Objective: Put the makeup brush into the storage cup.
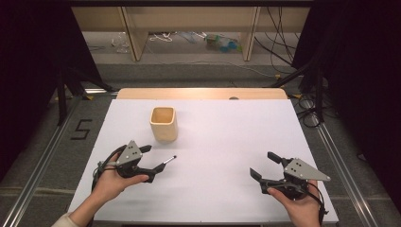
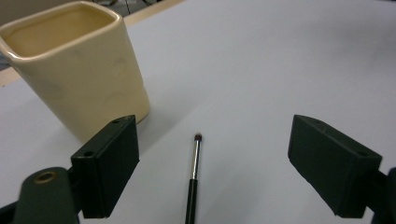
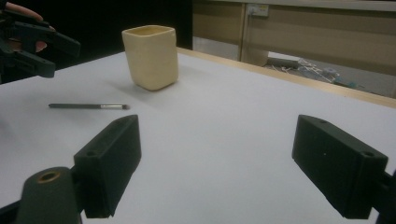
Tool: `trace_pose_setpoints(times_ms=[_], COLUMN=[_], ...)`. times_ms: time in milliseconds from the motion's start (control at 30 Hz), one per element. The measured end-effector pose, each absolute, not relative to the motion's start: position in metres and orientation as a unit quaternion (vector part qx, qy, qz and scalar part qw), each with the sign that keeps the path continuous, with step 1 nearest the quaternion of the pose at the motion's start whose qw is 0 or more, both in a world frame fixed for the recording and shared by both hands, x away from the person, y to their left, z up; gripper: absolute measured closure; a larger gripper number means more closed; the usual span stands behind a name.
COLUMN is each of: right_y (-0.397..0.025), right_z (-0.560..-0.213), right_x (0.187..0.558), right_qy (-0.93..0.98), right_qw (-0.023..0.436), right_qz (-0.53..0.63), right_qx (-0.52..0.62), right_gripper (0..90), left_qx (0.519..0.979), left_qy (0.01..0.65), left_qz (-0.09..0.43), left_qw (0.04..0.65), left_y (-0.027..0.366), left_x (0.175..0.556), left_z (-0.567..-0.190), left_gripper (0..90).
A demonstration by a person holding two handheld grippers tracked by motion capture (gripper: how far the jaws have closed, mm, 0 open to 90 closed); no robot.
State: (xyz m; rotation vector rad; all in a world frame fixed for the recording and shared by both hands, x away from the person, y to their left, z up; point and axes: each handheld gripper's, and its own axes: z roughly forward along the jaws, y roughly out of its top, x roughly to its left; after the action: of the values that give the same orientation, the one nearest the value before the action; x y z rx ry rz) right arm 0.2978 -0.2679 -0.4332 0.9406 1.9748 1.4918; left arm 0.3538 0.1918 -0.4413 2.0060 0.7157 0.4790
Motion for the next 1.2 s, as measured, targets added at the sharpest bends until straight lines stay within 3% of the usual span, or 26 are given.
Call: trace_pose_setpoints(times_ms=[467,633,867,1200], right_y=[-0.267,-0.268,-0.267,-0.267], right_z=[-0.435,-0.434,-0.434,-0.435], right_x=[0.299,0.298,0.298,0.298], right_qy=[0.722,0.727,0.73,0.731], right_qw=[0.232,0.234,0.231,0.23], right_qz=[0.555,0.547,0.548,0.548], right_qx=[0.34,0.342,0.337,0.335], right_gripper=[17.3,17.6,18.1,18.2], left_qx=[0.899,0.928,0.948,0.952], left_qy=[0.26,0.256,0.25,0.274], left_qz=[0.158,0.116,0.084,0.044], left_qw=[0.316,0.244,0.177,0.133], left_y=[0.171,0.161,0.153,0.148], left_x=[0.388,0.4,0.412,0.422], left_z=[-0.43,-0.437,-0.444,-0.45], left_gripper=[25.3,26.8,28.4,35.3])
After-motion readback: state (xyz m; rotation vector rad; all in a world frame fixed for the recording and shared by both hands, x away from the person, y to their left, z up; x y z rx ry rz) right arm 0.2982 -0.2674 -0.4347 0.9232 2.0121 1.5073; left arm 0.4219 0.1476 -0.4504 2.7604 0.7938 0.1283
